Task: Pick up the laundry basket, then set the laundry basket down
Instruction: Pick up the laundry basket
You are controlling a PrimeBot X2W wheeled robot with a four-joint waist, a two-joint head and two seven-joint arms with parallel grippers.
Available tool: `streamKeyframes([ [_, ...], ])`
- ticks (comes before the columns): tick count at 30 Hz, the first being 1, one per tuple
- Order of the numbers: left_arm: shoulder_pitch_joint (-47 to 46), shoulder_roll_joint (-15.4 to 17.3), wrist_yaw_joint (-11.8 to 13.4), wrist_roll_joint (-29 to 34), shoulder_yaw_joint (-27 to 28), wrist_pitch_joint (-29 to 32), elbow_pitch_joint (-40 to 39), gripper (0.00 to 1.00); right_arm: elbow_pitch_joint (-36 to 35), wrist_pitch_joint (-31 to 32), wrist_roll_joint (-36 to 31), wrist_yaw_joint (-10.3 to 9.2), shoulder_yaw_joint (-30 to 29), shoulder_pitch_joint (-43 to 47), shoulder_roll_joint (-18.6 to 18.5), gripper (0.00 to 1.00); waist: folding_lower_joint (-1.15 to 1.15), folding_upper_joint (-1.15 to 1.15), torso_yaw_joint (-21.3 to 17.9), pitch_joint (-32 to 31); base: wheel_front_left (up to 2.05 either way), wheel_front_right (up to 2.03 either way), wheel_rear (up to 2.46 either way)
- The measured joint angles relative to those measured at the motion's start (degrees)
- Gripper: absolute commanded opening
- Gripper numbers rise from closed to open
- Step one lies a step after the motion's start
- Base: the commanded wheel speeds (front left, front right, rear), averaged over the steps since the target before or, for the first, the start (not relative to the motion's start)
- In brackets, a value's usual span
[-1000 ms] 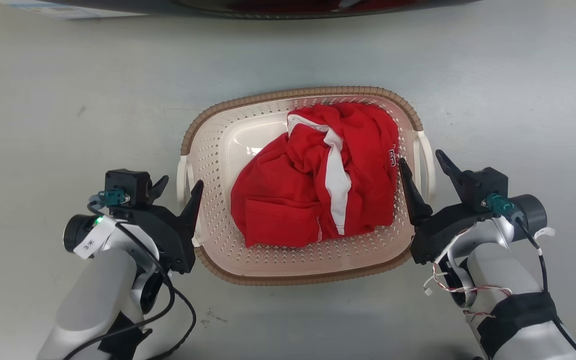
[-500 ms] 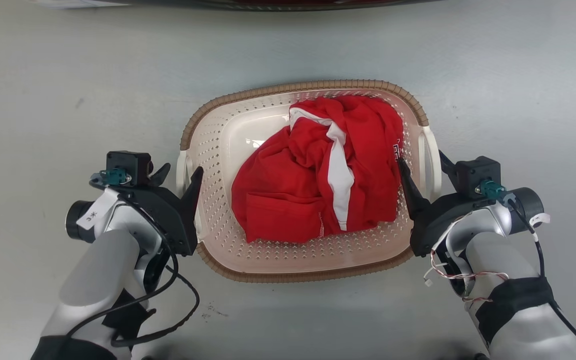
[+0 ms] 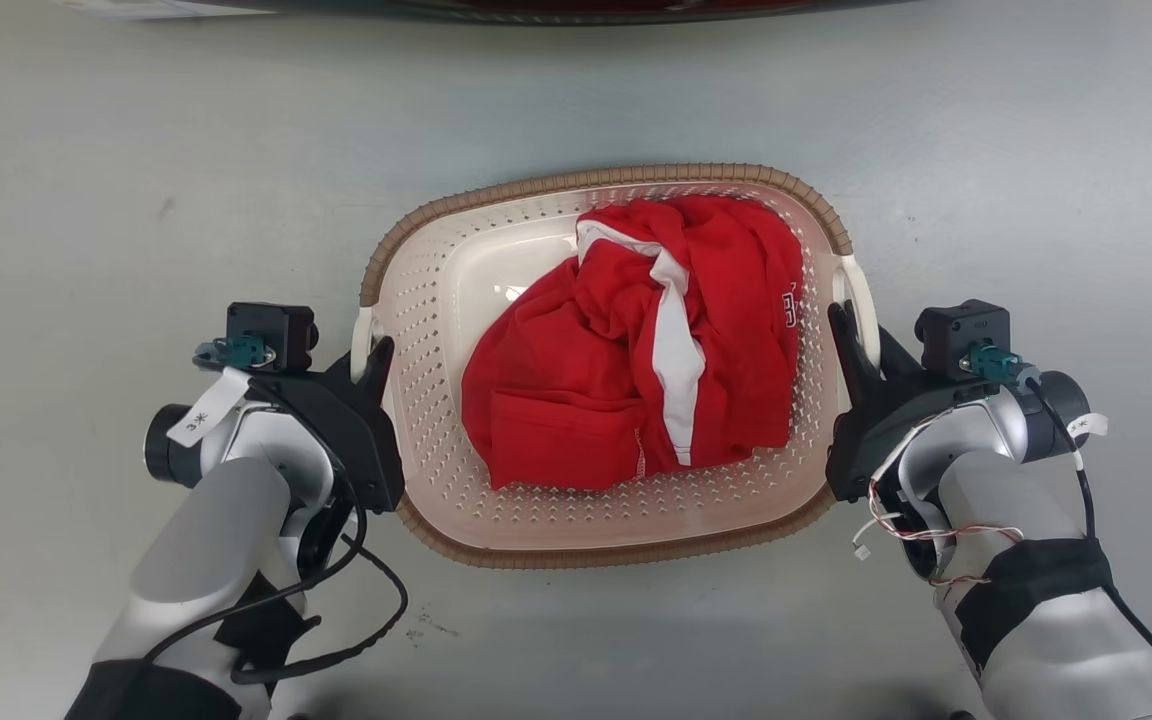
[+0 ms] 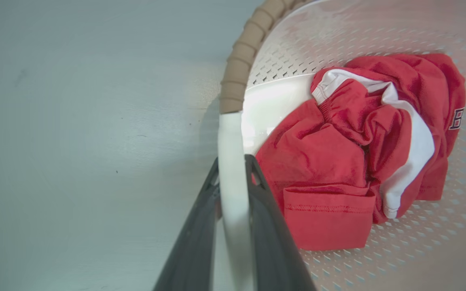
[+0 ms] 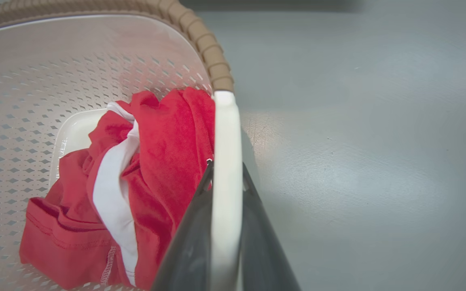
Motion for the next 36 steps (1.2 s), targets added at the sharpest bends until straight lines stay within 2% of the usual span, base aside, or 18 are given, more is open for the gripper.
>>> streamKeyframes([
  [12,-2.0,-0.3,0.0,-2.2,-2.8,0.7,2.5,0.00,5.7,3.8,2.2,1.01,0.5,-2.9,0.4,0.00,0.00,0.00,0.0,-3.3,0.00,0.00,0.00],
  [26,-3.4,-0.4,0.2,-8.5,-5.2,6.6,5.4,0.00,12.4,9.6,3.4,2.35,2.3,-7.0,0.9,0.00,0.00,0.00,-0.7,-10.2,0.00,0.00,0.00],
  [36,-2.2,-0.4,0.2,-12.1,-7.0,11.0,7.2,0.00,15.4,13.2,8.3,2.97,5.0,-6.3,1.0,0.00,0.00,0.00,-1.2,-17.2,0.00,0.00,0.00],
])
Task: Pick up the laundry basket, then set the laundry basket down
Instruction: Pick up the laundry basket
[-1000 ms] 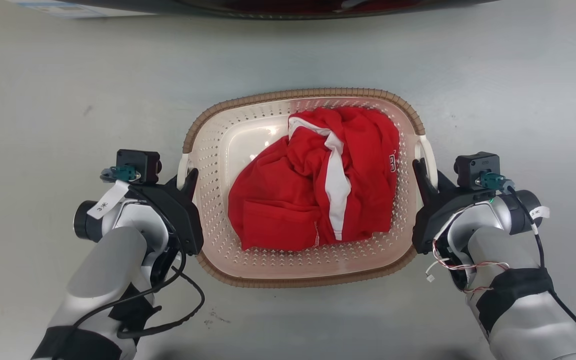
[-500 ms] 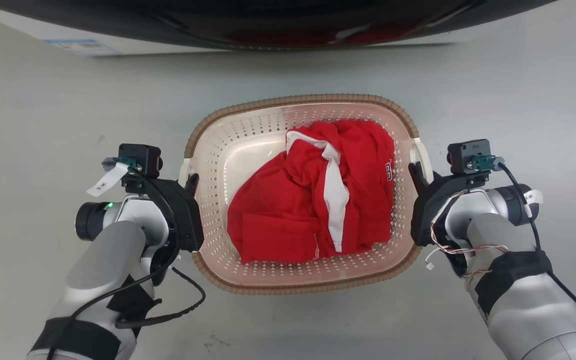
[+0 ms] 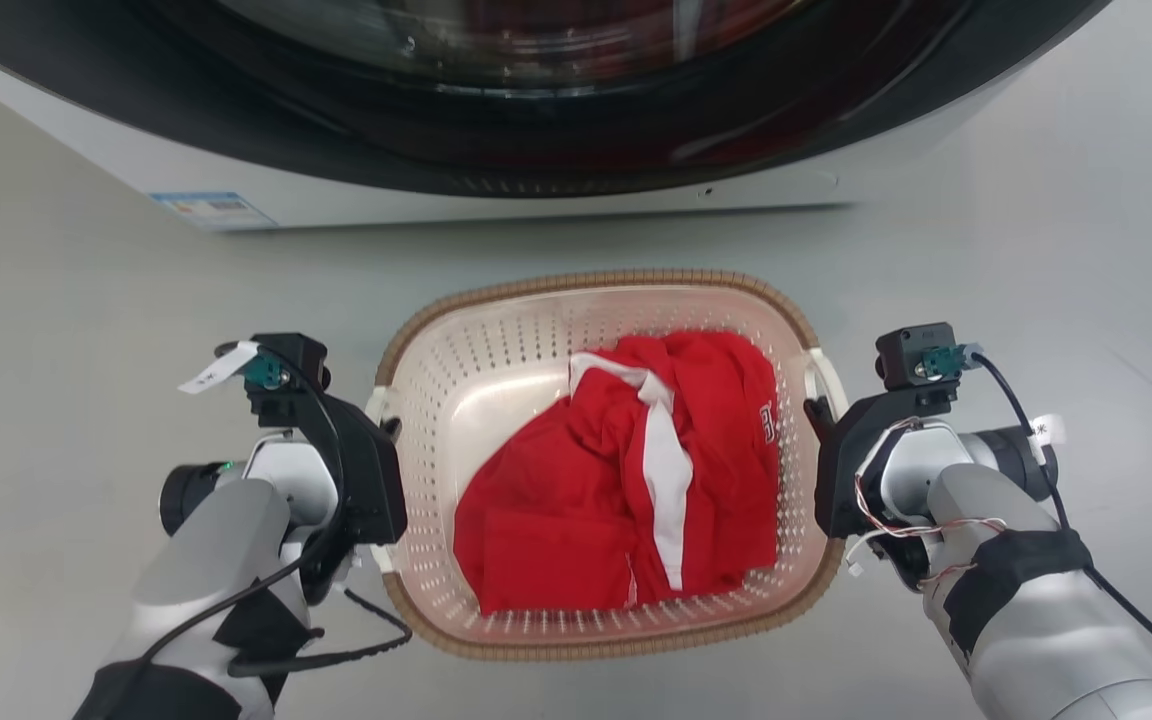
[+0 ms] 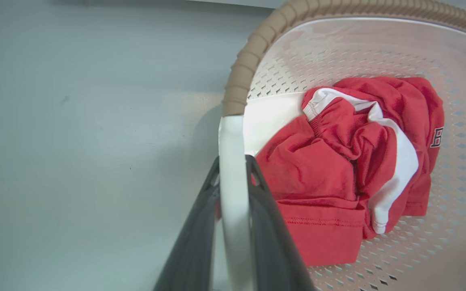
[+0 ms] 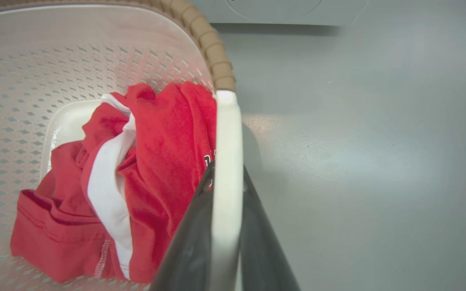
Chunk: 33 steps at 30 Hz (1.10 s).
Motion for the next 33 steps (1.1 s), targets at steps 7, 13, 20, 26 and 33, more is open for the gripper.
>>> streamKeyframes([
  [7,2.7,0.0,0.0,-3.3,-1.0,4.6,1.0,0.00,2.0,3.6,3.5,0.30,1.7,1.9,0.3,0.00,0.00,0.00,-0.4,-6.3,0.00,0.00,0.00],
  [13,3.7,0.2,0.0,-4.5,-1.7,7.3,1.3,0.00,2.5,5.6,5.9,0.53,2.9,3.0,0.3,0.00,-0.01,0.00,-0.6,-10.2,0.00,0.00,0.00],
  [20,5.3,0.7,0.0,-7.2,-2.3,10.6,1.5,0.00,2.8,8.9,9.2,0.54,4.1,4.4,0.5,0.00,-0.01,-0.01,-0.9,-15.3,0.00,0.00,0.00],
  [26,6.5,1.0,0.0,-8.3,-2.7,12.8,1.6,0.00,3.1,11.5,11.9,0.55,5.2,4.9,0.6,0.00,-0.01,0.00,-1.2,-19.1,0.00,0.00,0.00],
  [33,7.3,1.3,0.0,-10.0,-3.3,15.2,1.9,0.00,3.6,13.7,13.9,0.55,6.2,6.2,0.6,0.00,-0.01,0.00,-1.6,-22.9,0.00,0.00,0.00],
])
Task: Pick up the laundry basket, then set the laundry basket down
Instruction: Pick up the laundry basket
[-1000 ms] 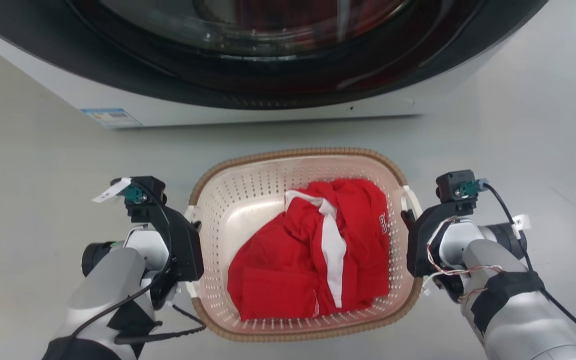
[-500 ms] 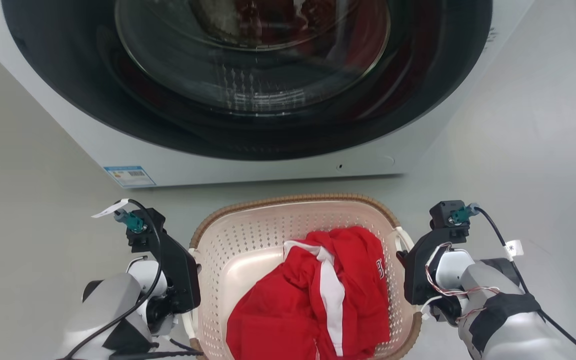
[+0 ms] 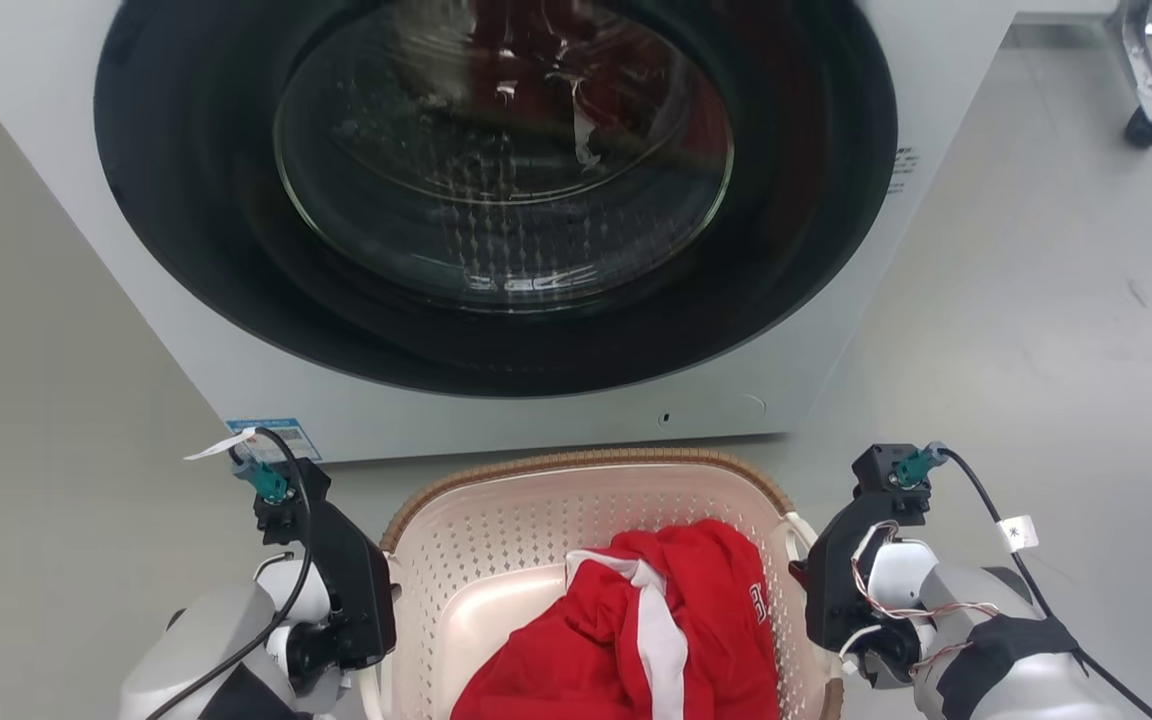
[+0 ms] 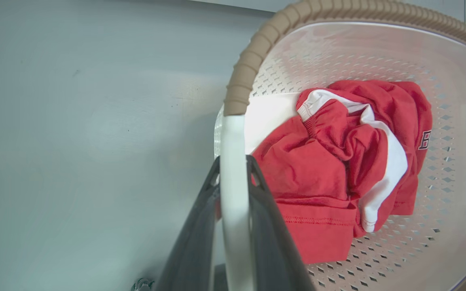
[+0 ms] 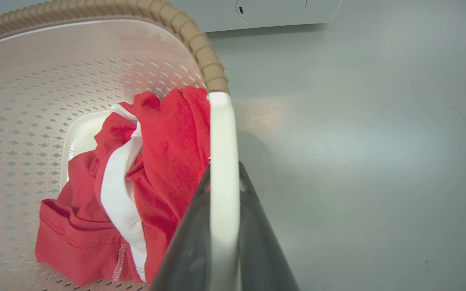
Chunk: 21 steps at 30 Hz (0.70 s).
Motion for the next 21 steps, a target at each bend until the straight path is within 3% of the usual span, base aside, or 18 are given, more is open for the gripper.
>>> streamKeyframes([
  [21,4.8,-0.1,0.0,-3.2,-1.2,2.5,1.6,0.00,1.2,4.5,5.4,0.01,2.9,4.7,0.3,0.00,0.00,0.00,-1.3,-9.1,0.00,0.00,0.00],
])
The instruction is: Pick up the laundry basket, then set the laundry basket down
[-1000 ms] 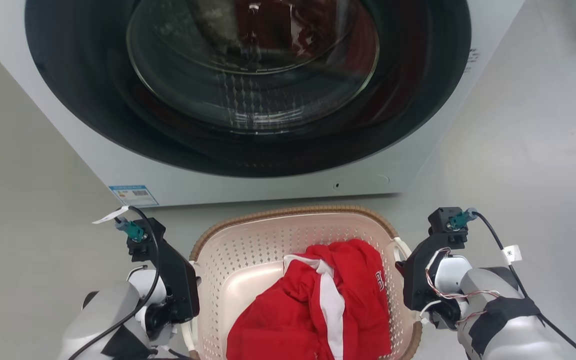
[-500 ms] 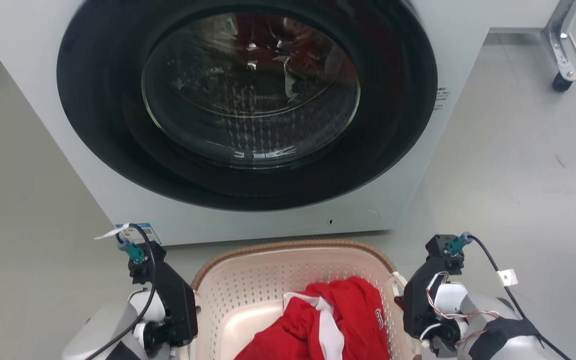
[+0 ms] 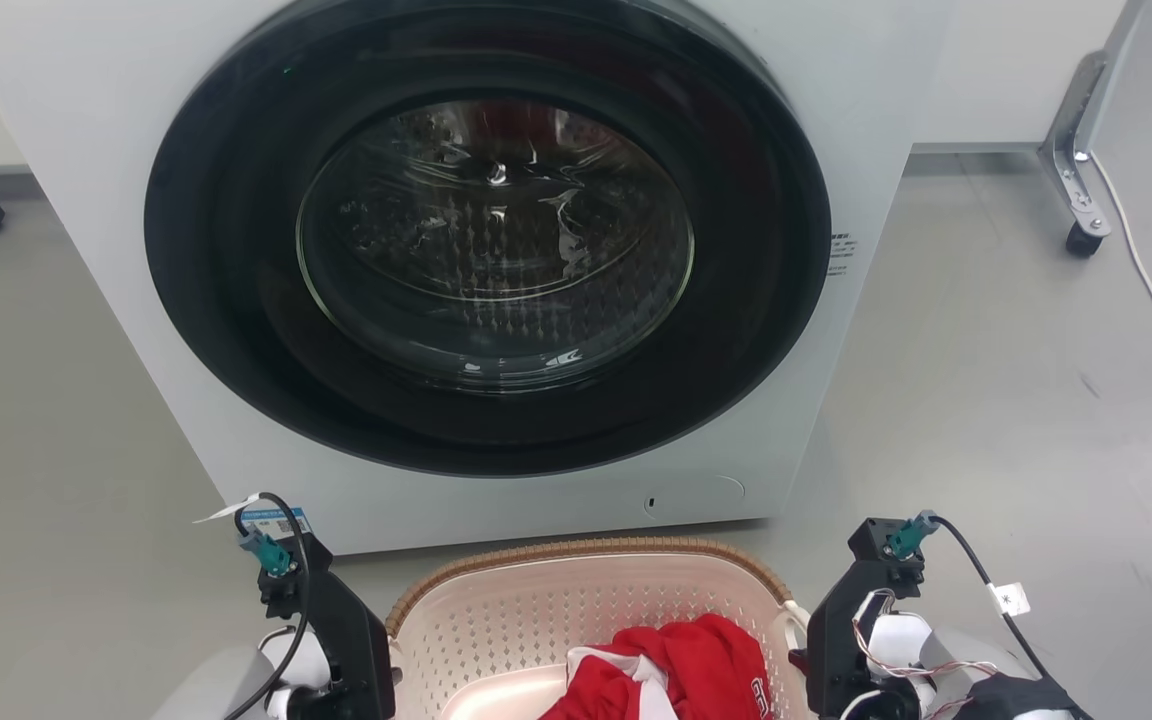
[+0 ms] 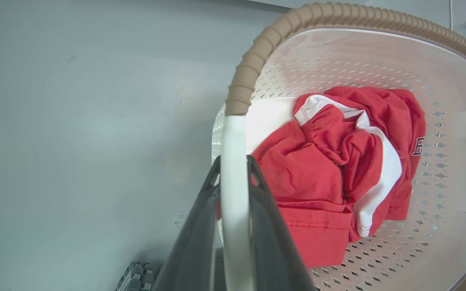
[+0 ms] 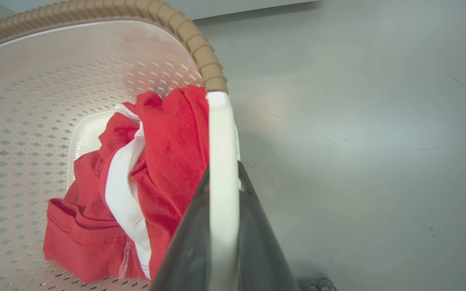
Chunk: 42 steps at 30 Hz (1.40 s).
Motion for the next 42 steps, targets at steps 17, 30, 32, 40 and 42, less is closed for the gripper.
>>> streamKeyframes([
  [17,1.1,0.1,0.0,-0.7,-0.7,0.1,0.2,0.00,0.0,0.7,2.2,-0.13,1.6,1.2,0.0,0.00,0.01,0.01,-0.3,-2.2,0.00,0.00,0.00],
  [30,1.2,0.3,0.0,-1.2,-1.2,0.1,0.2,0.00,0.0,0.8,3.7,-0.60,2.8,1.2,0.0,0.00,0.01,0.01,-0.5,-2.2,0.00,0.00,0.00],
  [32,1.2,0.3,0.0,-1.3,-1.3,0.1,0.2,0.00,0.0,0.8,3.9,-0.60,3.0,1.2,0.0,0.00,0.01,0.01,-0.5,-2.1,0.00,0.00,0.00],
  [40,1.2,0.6,0.0,-1.6,-1.6,0.0,0.1,0.00,-0.1,0.7,4.9,-0.62,3.7,1.1,0.0,0.00,0.01,0.01,-0.6,-2.0,0.00,0.00,0.00],
  [42,1.2,0.7,0.0,-1.6,-1.7,-0.1,0.1,0.00,-0.2,0.7,5.0,-0.63,3.9,1.0,0.0,0.00,0.01,0.01,-0.6,-1.9,0.00,0.00,0.00],
])
